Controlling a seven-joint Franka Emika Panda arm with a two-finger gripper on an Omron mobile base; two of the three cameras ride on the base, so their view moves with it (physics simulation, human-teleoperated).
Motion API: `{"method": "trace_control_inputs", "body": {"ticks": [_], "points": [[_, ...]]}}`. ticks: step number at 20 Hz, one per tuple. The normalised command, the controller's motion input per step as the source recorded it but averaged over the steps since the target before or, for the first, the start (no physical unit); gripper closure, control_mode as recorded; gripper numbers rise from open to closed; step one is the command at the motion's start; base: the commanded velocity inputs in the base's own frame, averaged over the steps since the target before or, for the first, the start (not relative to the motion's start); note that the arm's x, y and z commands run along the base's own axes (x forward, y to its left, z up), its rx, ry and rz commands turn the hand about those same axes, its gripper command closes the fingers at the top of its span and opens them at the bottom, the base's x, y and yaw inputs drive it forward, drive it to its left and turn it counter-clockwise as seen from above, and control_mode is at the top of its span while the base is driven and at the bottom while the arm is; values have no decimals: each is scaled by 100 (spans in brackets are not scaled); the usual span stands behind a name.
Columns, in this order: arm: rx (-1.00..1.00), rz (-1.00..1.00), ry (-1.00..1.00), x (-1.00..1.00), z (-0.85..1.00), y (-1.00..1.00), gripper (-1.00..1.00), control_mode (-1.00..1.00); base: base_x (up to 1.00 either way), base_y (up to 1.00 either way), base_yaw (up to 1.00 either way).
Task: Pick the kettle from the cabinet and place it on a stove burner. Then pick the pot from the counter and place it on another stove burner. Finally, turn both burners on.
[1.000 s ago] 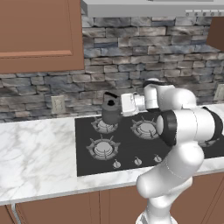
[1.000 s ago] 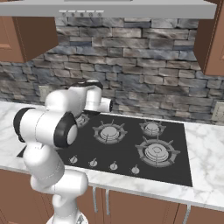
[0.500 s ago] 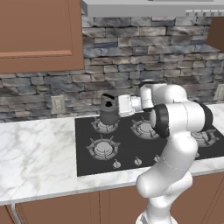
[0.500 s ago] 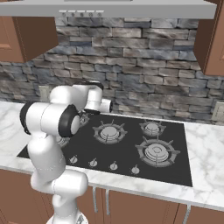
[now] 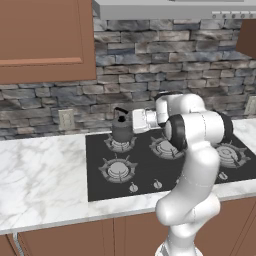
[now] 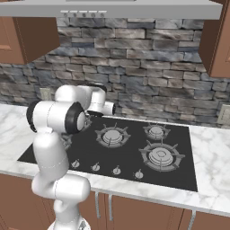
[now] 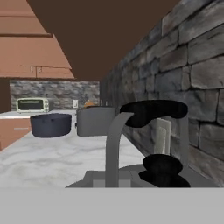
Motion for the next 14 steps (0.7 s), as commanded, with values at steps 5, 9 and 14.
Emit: {"method": "trace_control_inputs", "body": {"ticks": [5,9,14], "points": [[0,0,3,27,-16,4,100,-100,0,0,0],[0,0,3,26,-16,2,100,-100,0,0,0],[0,0,3,29,-18,5,100,-100,0,0,0]]}}
